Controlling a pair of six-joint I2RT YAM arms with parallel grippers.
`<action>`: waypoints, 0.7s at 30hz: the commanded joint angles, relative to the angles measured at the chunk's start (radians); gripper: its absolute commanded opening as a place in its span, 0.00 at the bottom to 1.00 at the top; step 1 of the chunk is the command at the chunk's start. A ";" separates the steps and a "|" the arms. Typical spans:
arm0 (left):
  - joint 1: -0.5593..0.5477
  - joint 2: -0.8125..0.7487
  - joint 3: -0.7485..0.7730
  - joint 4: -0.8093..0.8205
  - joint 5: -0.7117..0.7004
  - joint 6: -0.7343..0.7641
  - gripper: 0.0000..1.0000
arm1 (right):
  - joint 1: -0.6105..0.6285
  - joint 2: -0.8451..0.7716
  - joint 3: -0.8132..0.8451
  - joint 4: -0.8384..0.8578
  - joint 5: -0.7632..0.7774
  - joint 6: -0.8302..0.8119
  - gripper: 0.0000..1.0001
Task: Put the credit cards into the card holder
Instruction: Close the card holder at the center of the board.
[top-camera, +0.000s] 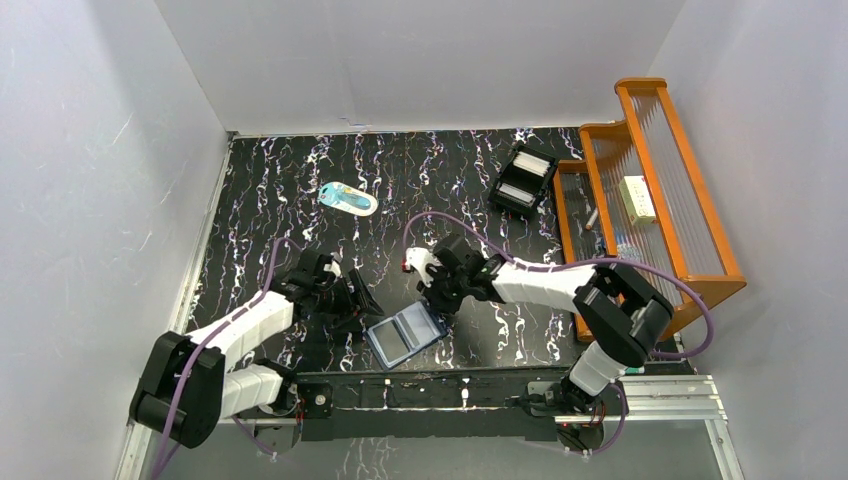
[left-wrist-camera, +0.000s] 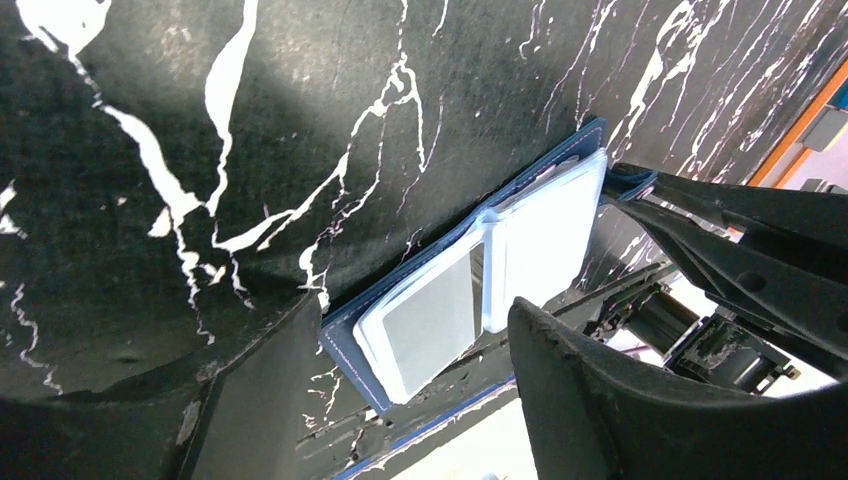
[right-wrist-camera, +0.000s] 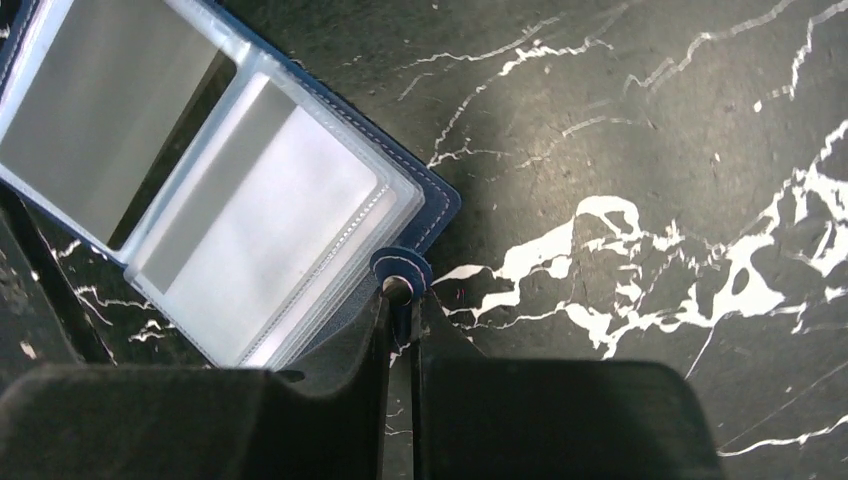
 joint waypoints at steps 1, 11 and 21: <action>0.005 -0.054 -0.021 -0.085 -0.031 -0.013 0.68 | 0.000 -0.071 -0.093 0.202 0.076 0.228 0.11; 0.004 -0.162 -0.147 0.046 0.048 -0.150 0.72 | -0.003 -0.129 -0.195 0.303 0.160 0.507 0.10; -0.001 -0.142 -0.236 0.295 0.123 -0.271 0.73 | -0.003 -0.141 -0.235 0.347 0.182 0.612 0.10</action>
